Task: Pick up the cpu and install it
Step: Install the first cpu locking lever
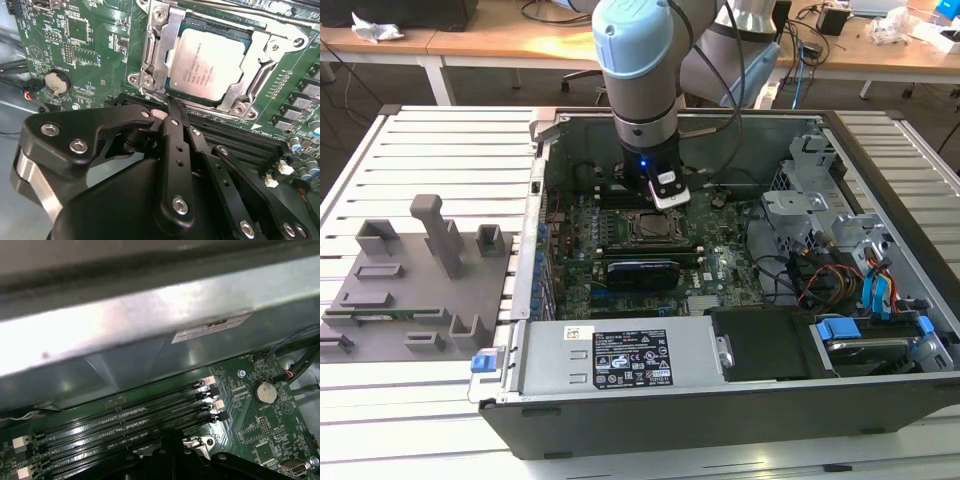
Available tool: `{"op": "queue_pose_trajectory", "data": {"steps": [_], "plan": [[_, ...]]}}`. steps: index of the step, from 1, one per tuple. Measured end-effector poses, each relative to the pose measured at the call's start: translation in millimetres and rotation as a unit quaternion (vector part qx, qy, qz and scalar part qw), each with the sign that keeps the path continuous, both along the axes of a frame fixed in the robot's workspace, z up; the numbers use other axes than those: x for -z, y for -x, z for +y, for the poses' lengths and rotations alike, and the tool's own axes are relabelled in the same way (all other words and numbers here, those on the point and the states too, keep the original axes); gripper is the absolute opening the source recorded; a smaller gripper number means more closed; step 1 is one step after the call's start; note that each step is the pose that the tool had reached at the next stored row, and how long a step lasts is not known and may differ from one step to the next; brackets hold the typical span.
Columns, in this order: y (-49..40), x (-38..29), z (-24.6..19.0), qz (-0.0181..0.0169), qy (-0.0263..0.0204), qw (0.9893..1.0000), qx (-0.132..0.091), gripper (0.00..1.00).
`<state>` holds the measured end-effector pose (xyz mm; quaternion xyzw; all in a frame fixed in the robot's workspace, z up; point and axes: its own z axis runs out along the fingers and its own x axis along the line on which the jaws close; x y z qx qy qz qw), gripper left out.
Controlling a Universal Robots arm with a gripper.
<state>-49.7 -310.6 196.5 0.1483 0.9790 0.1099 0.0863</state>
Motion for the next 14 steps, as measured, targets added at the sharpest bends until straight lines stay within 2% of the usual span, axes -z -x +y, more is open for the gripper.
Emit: {"op": "queue_pose_trajectory", "data": {"steps": [3,6,9,10,13,14], "plan": [[0.0,0.2,0.2,0.0000,-0.0024,1.0000,0.000,0.11],[-0.1,-0.9,0.1,-0.0001,-0.0025,1.0000,0.000,0.11],[0.0,-11.7,0.1,0.0000,0.0036,1.0000,0.000,0.11],[-0.1,-13.6,0.1,-0.0001,0.0074,1.0000,0.000,0.11],[0.0,-17.4,0.1,0.0000,0.0321,0.9995,0.000,0.11],[0.0,-18.0,0.1,0.0000,0.0475,0.9989,0.001,0.11]]}}
